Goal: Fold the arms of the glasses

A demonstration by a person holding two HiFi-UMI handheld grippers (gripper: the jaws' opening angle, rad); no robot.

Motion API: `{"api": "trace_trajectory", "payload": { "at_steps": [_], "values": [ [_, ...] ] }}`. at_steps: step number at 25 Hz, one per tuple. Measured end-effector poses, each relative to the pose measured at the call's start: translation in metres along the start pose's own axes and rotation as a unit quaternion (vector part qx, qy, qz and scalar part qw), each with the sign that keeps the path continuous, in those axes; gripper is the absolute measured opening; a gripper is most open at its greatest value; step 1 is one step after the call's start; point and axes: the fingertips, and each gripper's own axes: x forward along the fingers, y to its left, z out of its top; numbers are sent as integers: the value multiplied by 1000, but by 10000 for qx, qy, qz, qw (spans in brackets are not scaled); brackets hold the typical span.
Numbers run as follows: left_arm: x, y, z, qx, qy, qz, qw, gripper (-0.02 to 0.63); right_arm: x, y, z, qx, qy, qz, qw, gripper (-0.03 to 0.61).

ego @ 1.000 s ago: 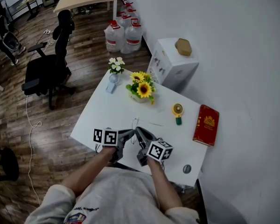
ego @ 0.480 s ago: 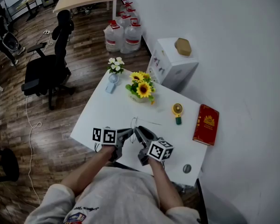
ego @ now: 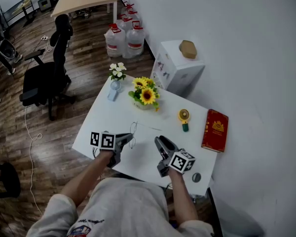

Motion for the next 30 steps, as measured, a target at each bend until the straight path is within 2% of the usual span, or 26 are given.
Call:
{"api": "trace_trajectory", "payload": {
  "at_steps": [5,10,15,21,25,28,30],
  "values": [
    [-7,5,5,377,315,8,9988,14,-17,-7,35,16,-275,44,9996,129],
    [-13,0,4,555,676,-194,9960,14,-17,21,52,-34,-36,630,9980,126],
    [-15,-2,-4,742,1047,-377,9910,14,-6,50,35,-117,725,1253,9894,108],
    [-19,-6,-16,1185,1559,-430,9797,14,0,64,8,-86,1349,1631,9773,86],
    [-17,-5,-20,1295,1660,-366,9769,14,1,69,-9,-281,1705,1697,9702,69],
    [-15,-4,-22,1297,1672,-364,9767,14,3,66,-14,-318,1753,1678,9696,33],
    [-15,-3,-22,1272,1659,-358,9772,14,3,68,-16,-300,1750,1672,9698,34]
  ]
}}
